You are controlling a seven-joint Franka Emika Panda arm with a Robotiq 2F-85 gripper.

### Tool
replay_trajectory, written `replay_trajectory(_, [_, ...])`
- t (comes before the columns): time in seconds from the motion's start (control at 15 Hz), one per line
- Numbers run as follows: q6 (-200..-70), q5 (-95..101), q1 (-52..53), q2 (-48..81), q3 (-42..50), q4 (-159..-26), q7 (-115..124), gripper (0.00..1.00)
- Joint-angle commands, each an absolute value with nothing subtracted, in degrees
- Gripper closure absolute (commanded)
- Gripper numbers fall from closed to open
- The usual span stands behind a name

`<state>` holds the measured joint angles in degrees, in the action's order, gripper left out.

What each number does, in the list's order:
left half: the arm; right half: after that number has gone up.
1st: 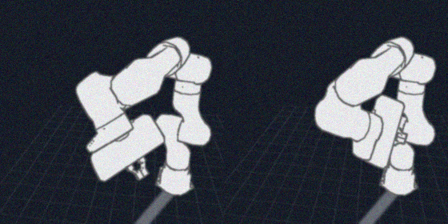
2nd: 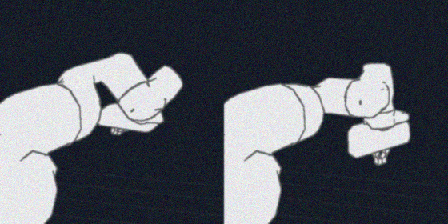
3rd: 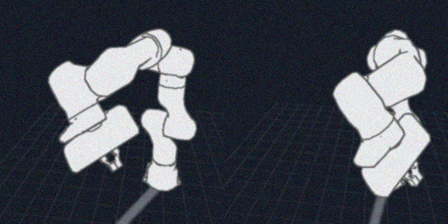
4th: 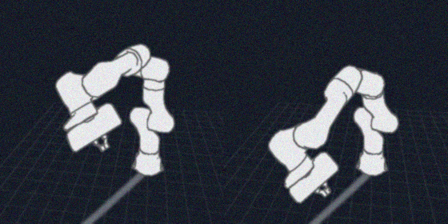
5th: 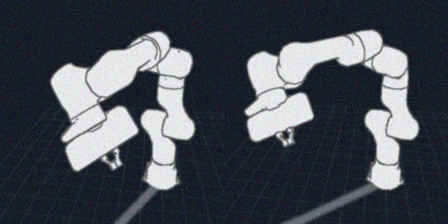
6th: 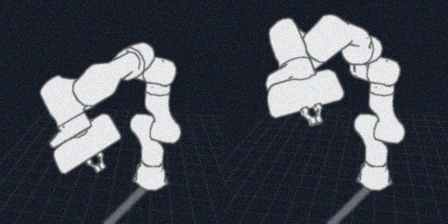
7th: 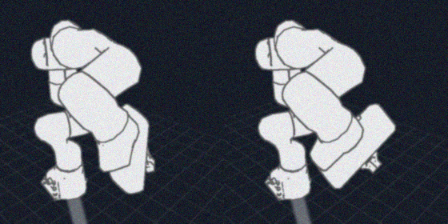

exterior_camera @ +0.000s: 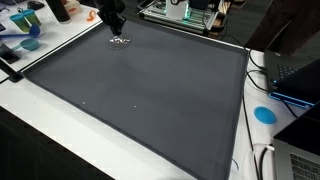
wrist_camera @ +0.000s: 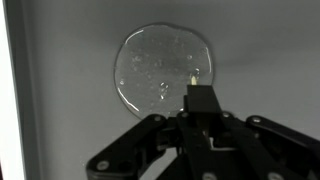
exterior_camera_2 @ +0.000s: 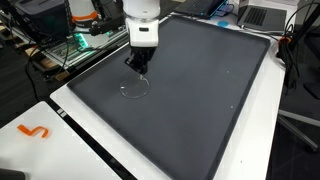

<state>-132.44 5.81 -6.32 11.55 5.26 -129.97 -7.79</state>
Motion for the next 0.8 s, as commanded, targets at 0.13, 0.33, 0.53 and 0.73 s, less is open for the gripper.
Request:
replay_trajectory(0.13, [-130.66, 5.95, -6.19, 10.73, 5.31, -129.96, -7.57, 0.96])
replay_trajectory(0.33, [-130.2, 6.21, -6.12, 9.42, 5.44, -130.28, -7.09, 0.96])
replay_trajectory(0.53, [-129.4, 6.11, -6.03, 8.06, 5.36, -130.46, -6.95, 0.96])
replay_trajectory(0.73, [-127.95, 6.25, -5.87, 6.49, 5.33, -130.37, -6.44, 0.96])
